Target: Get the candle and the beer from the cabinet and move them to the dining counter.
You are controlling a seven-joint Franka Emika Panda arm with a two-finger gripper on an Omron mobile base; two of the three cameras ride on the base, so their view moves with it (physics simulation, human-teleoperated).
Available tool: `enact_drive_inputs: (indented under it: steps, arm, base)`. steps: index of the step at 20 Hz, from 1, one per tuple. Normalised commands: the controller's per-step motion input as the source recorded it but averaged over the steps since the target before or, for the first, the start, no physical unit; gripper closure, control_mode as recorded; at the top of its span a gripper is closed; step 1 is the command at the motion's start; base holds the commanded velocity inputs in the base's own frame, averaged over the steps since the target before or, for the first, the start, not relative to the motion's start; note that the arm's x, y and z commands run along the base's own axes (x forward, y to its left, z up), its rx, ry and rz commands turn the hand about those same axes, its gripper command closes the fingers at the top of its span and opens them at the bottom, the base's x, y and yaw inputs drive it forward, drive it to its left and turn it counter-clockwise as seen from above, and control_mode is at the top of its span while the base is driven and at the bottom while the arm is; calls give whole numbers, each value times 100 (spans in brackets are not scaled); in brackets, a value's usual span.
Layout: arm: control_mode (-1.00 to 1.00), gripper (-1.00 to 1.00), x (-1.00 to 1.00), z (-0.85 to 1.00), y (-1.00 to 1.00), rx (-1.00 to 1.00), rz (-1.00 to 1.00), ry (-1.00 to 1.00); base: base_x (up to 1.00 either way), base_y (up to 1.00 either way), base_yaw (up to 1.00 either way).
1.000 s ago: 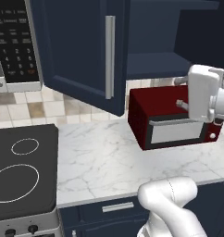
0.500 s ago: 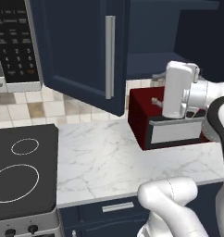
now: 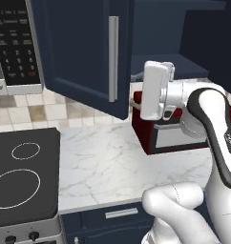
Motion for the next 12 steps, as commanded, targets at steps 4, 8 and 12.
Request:
enact_drive_inputs:
  steps: [4,8,12]
  arm:
    - [-100,-100,-7,0,65,0,22,9]
    - [-100,-100,-39,0,68,0,26,3]
    - [-100,-100,-43,0,74,0,27,0]
  base:
    - [0,0,0]
    - [0,0,0]
    - [0,0,0]
